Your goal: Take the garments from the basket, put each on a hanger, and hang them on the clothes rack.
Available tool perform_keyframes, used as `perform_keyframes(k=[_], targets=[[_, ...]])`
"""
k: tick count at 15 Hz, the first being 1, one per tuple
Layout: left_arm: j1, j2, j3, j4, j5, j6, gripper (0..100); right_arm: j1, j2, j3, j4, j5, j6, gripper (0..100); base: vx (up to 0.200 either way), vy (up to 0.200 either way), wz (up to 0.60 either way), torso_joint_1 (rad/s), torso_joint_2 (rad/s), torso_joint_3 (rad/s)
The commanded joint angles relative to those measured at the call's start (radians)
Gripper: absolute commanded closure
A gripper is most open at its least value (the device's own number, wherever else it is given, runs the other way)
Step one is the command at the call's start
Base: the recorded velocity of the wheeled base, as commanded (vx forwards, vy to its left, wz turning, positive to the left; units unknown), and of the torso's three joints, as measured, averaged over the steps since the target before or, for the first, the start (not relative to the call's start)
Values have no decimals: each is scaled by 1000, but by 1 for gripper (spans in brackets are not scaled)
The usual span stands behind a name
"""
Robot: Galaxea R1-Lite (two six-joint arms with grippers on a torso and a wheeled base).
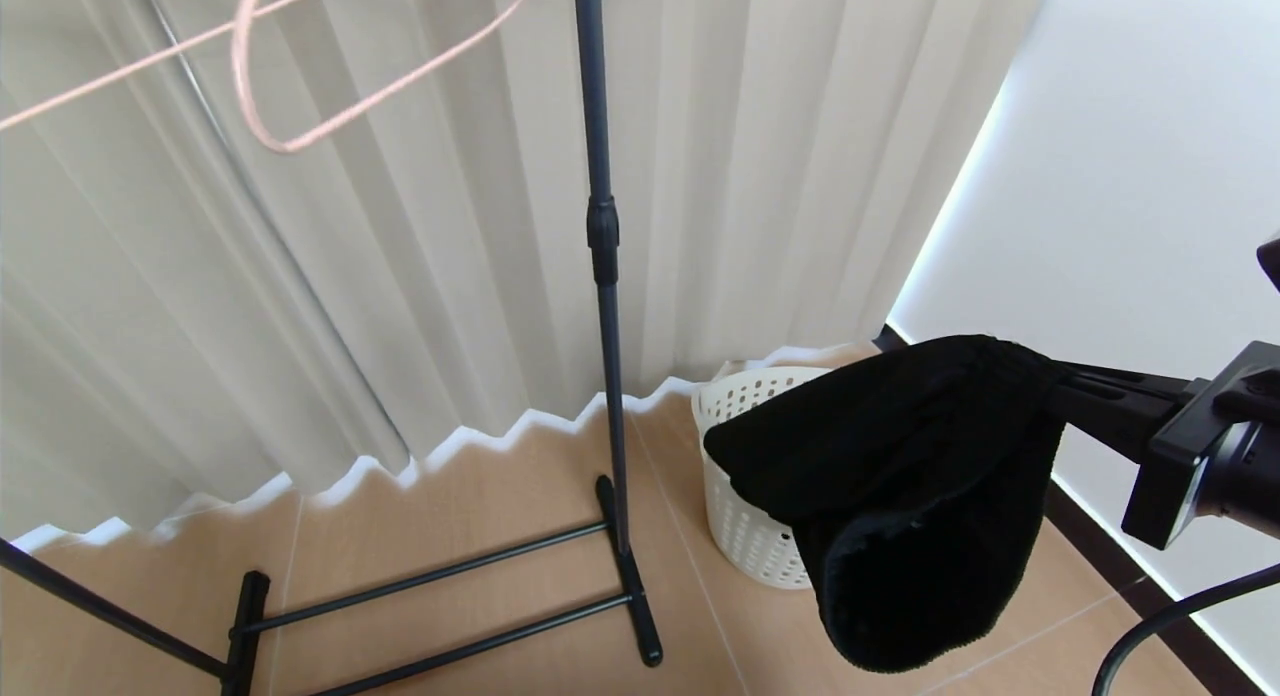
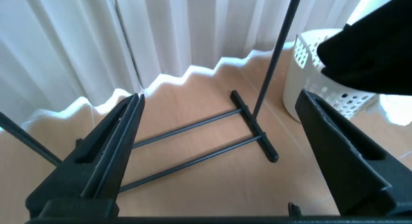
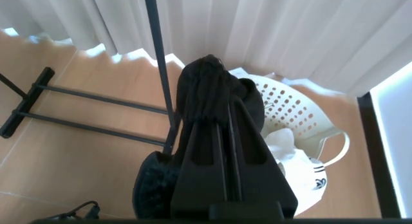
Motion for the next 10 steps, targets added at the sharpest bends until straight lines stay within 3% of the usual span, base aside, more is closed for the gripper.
perform_keyframes(k=[1, 10], targets=[[2, 2, 0, 0, 1, 0, 0, 1, 5, 1, -1, 0, -1, 100, 0, 0, 0, 36, -427, -183], [2, 0, 0, 0, 1, 0, 0, -1, 5, 3, -1, 0, -1, 100, 0, 0, 0, 113, -464, -197]])
